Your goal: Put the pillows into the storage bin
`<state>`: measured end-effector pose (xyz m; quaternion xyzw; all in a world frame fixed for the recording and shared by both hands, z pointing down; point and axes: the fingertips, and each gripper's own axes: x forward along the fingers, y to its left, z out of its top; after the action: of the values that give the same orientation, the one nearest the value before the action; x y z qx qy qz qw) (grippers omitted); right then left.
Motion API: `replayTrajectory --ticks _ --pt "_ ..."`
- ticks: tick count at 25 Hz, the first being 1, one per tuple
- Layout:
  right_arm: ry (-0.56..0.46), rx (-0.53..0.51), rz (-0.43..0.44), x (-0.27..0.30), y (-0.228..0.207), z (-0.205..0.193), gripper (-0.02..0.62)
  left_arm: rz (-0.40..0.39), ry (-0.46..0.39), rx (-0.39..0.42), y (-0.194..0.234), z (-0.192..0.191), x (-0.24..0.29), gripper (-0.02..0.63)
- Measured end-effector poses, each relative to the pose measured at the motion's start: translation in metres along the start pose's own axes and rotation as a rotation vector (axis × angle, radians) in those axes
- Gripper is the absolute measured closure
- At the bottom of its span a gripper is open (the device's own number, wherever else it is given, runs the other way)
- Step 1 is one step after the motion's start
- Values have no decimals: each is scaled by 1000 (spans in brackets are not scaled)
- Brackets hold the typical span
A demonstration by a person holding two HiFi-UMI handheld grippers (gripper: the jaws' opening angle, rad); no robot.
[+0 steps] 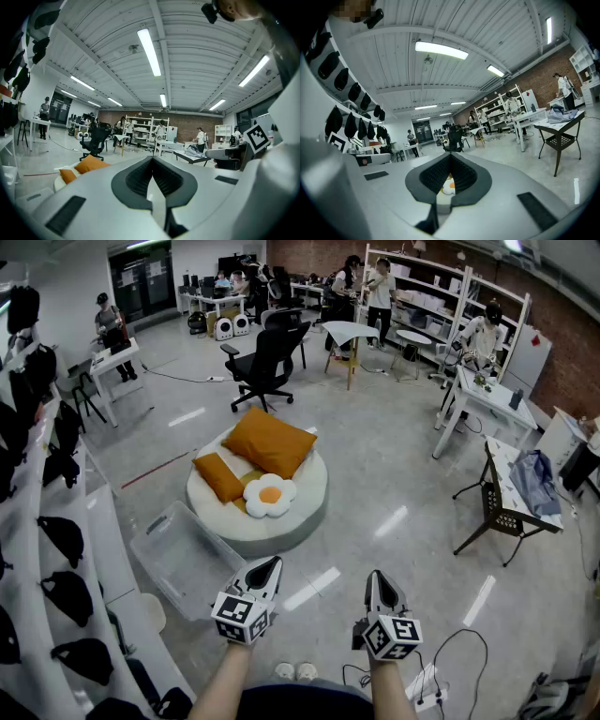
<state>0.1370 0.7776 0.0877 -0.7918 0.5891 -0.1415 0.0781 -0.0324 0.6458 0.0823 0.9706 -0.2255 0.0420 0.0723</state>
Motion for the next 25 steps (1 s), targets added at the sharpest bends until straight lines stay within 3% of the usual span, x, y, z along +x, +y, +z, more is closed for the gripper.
replayTrajectory --ticks 9,15,22,23,25 --pt "-3 18 1 -6 -1 -2 597 3 7 -13 0 -6 -4 584" --pt "-10 57 6 -9 -3 -5 595 -34 0 -86 -5 -14 -4 584" --pt "-15 61 18 -10 1 -5 594 -50 -9 -89 -9 -15 -2 578" --pt "-17 67 25 -10 2 -5 585 -50 -18 -92 -8 -14 -3 559" --pt "-10 81 40 -8 5 -7 476 -51 -29 -103 -6 -13 -3 469"
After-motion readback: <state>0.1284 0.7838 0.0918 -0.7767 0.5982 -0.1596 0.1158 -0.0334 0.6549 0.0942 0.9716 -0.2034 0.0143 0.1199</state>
